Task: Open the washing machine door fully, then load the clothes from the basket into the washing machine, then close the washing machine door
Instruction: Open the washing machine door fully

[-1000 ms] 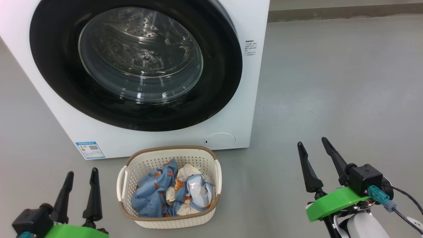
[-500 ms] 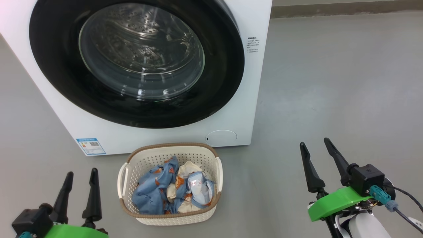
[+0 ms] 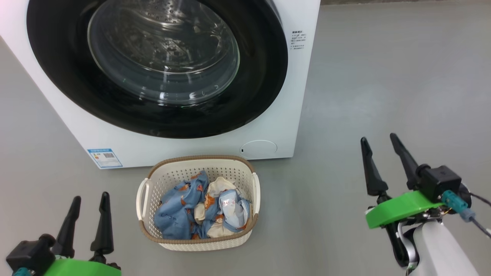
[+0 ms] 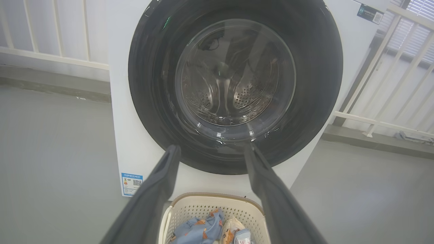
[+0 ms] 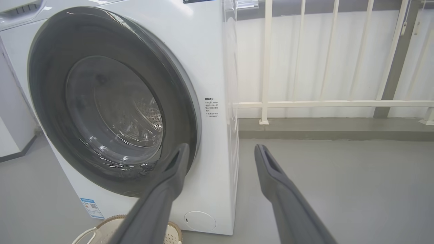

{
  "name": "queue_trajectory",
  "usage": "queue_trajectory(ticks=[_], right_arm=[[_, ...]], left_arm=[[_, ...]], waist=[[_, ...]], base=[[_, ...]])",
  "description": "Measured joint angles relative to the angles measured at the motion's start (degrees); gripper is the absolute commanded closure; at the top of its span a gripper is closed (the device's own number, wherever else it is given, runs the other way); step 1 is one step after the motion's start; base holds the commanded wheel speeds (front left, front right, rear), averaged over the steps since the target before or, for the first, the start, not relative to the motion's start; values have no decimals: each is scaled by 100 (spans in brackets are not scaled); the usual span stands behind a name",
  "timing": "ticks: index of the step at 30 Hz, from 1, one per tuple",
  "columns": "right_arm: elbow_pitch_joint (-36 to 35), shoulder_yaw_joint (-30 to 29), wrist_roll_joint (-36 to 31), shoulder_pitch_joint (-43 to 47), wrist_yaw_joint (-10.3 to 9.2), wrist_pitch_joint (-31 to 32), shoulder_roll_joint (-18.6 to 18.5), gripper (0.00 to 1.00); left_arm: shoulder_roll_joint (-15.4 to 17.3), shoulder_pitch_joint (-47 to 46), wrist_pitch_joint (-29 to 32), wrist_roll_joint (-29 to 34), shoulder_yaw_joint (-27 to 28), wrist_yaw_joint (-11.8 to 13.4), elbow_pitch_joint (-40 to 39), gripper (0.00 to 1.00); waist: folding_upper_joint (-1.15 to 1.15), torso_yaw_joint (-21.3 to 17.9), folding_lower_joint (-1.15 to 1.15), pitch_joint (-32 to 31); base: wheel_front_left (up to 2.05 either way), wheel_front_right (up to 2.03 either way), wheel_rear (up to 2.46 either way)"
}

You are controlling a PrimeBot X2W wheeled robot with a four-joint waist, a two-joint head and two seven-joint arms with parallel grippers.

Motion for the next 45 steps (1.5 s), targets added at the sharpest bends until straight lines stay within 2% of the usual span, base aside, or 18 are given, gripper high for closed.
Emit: queue_trajectory(ticks=[3,4,5,6,7,12,18,25,36,45], right_arm=[[38,-92,-2,-167,1,0,-27,0],[49,-126,-1,-226,0,0,-36,19],[71,-168,2,-287,0,-1,-40,59],[97,-213,7,-348,1,-1,-46,82],[120,-253,20,-406,0,-1,-56,100],[256,-448,350,-723,0,-2,-71,100],[354,-592,1401,-1278,0,-21,-109,100],[679,-481,2641,-1973,0,179,-422,100],[1165,-354,4626,-3201,0,1316,-693,100],[1250,-471,6048,-4058,0,2341,-630,100]], left_arm=[[11,-14,0,-55,44,0,-56,0],[13,-15,0,-56,70,0,-88,0],[12,-19,0,-59,98,0,-116,0],[12,-29,0,-80,120,0,-144,0],[13,-44,0,-118,135,0,-174,0],[60,-124,0,-218,137,0,-301,0],[177,-240,0,-328,153,0,-423,0],[276,-456,-1,-452,145,0,-554,0],[405,-843,-1,-612,21,0,-878,0],[414,-982,-1,-706,-108,-1,-915,0]], waist=[[0,27,0,73],[0,37,0,100],[0,46,0,130],[0,55,0,163],[0,65,0,196],[0,125,0,394],[0,212,0,711],[0,341,1,1132],[0,604,1,1814],[0,819,0,2232]], base=[[0,0,0],[0,0,0],[0,0,0],[0,0,0],[0,0,0],[0,0,0],[0,0,0],[0,0,0],[0,0,0],[0,0,0]])
